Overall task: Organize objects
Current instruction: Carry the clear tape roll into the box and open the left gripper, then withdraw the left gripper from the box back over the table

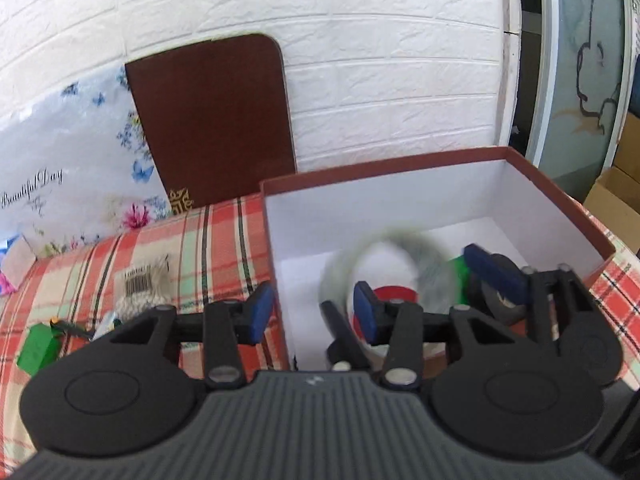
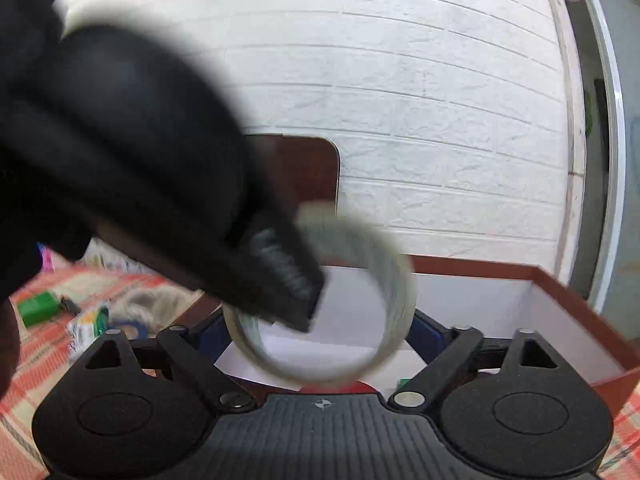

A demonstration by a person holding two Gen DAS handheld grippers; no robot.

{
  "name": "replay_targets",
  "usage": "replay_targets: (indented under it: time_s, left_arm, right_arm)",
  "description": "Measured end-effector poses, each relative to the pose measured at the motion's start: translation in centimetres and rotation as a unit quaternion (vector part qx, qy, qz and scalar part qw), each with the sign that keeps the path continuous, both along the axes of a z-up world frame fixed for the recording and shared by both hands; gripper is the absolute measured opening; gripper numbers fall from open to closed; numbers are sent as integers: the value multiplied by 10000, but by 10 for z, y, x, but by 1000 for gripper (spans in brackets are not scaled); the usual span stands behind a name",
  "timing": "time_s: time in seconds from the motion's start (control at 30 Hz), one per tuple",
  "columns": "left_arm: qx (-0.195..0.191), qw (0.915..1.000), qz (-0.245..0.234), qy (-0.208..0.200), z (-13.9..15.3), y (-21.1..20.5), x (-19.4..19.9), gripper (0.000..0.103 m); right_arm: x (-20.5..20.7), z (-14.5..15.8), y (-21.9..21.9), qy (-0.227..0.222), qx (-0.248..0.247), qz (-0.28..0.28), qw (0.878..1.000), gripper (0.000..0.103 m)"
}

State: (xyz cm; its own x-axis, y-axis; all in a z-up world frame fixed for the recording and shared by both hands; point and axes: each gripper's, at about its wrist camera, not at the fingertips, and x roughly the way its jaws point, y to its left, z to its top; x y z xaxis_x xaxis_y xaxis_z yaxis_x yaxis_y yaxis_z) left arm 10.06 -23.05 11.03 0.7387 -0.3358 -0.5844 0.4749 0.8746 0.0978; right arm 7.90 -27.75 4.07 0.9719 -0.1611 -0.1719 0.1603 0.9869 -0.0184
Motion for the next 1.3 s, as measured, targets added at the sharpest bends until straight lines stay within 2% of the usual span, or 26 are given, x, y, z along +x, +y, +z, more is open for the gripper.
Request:
replay_targets:
  time_s: [0.1,0.23,0.33,0.53,0.6,0.7,0.9,1.2,1.3]
  left_arm:
    - [3,9998,-57,-166,-5,7,-10,56]
    - [7,9994,-169,-287,-4,16,-27,57]
    - [-41,9993,-179,-332,-4,28,-44,61]
    - [-52,9998,-136,-131,-13,52,-69,61]
    - [8,9999,-76,-111,-17,59,-76,62]
    - [17,10000,77,-7,-22,71,-81,61]
    - [-95,9990,435,77,-25,98,-85,61]
    - [-4,9958,884,248,-43,133,-82,61]
    - [26,9939,1036,365,-54,144,-78,61]
  right_arm:
    - [-9,-4,2,-149,-65,-61,9998,93]
    - [-28,-6,13,-365,-149,-208,9990,93]
    - [-48,-8,20,-469,-69,-325,9983,93]
    - [-88,-18,40,-387,-236,-388,9982,92]
    - [-89,-17,48,-322,-301,-324,9985,92]
    - [-117,-23,62,-123,-323,-162,9993,93]
    - [-112,-28,72,416,-393,59,9983,92]
    - [-108,-31,47,799,396,-149,9959,92]
    - [-107,-34,42,912,520,-160,9943,92]
